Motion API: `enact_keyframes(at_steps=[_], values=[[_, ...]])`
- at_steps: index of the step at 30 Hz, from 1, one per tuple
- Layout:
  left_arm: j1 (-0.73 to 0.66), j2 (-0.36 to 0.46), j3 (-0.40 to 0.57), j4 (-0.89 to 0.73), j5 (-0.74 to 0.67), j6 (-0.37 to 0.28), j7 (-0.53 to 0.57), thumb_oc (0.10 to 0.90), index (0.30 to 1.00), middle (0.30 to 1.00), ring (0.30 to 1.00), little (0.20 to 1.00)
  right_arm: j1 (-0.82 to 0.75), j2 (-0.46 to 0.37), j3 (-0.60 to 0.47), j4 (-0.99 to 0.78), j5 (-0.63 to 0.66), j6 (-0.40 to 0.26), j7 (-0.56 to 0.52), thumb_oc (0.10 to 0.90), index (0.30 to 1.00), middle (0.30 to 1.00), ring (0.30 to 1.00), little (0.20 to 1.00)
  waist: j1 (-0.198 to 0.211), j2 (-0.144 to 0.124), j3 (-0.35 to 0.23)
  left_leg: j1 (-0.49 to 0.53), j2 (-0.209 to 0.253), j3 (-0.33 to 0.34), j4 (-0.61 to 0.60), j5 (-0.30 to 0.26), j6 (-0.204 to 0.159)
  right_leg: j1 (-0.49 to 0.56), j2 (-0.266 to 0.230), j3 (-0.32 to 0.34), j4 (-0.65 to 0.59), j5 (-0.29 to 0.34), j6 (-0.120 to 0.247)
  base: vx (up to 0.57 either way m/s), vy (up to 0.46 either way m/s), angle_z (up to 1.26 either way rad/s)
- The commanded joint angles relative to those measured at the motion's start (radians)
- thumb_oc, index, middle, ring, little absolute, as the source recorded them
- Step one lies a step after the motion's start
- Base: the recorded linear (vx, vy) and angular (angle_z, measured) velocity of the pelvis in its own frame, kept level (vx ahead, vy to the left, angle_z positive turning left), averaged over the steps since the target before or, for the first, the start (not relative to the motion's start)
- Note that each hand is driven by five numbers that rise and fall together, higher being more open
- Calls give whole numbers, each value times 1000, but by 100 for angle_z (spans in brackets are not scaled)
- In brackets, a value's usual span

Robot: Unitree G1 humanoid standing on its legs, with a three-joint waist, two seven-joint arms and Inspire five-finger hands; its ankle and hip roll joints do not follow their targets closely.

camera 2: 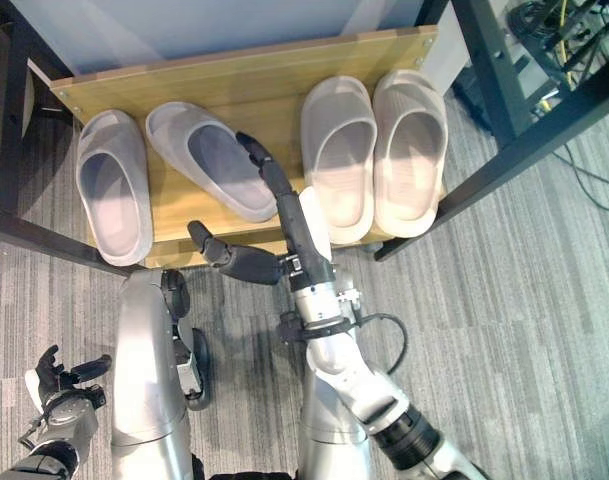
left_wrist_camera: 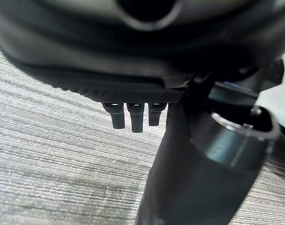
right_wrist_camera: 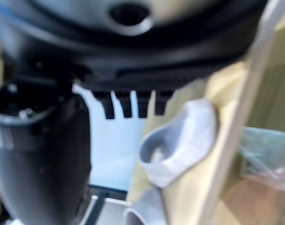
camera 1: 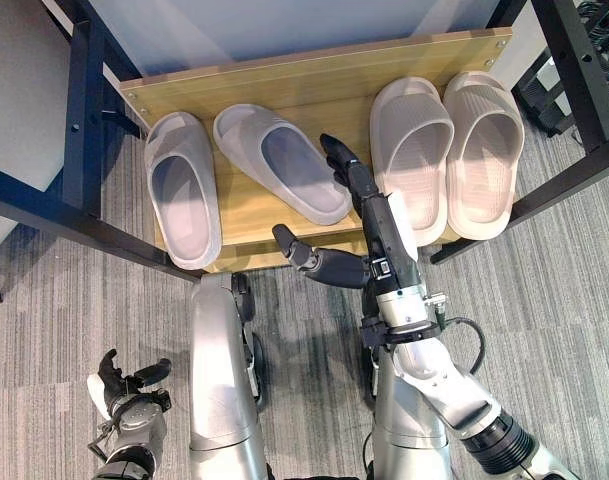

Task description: Arrange the slippers neatly on the shoe rack.

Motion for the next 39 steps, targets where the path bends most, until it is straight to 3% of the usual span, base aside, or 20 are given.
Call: enact_keyframes(at_steps=[1, 17, 28, 34, 36, 39], values=[[33, 63, -7, 17, 18, -39, 50, 800, 900, 900, 900, 900, -51, 18, 31, -150, 29, -80, -3, 800, 900, 900, 900, 900, 66, -12, -32, 15, -70, 6, -50, -1, 87, 59, -42, 22, -12, 47, -129, 0, 0, 0], [17, 72, -19, 20, -9, -27, 39, 800, 900, 900, 900, 900, -140, 36, 153, -60, 353, -100, 136, 800, 900, 900, 900, 900, 81, -6, -32, 15, -71, 3, -49, 5, 78, 59, -38, 23, -8, 50, -129, 0, 0, 0], [8, 84, -20, 19, -14, -26, 27, 800, 900, 900, 900, 900, -198, 52, 196, -60, 432, -102, 212, 800, 900, 900, 900, 900, 88, -7, -32, 15, -71, 1, -51, 9, 74, 60, -36, 24, -9, 59, -128, 0, 0, 0], [17, 81, -9, 12, -11, -39, 35, 800, 900, 900, 900, 900, -194, 41, 156, -137, 353, -150, 194, 800, 900, 900, 900, 900, 86, -8, -32, 15, -71, 0, -50, 9, 75, 59, -34, 24, -9, 58, -124, 0, 0, 0], [41, 85, 4, -23, 18, -61, 54, 800, 900, 900, 900, 900, -166, 18, 88, -197, 169, -182, 119, 800, 900, 900, 900, 900, 82, -10, -32, 15, -71, 1, -46, 4, 77, 59, -34, 23, -9, 54, -125, 0, 0, 0], [50, 90, 6, -43, 46, -69, 71, 800, 900, 900, 900, 900, -130, 7, 53, -235, 54, -188, 59, 800, 900, 900, 900, 900, 78, -11, -32, 15, -71, 2, -46, 4, 78, 59, -35, 24, -9, 51, -126, 0, 0, 0]])
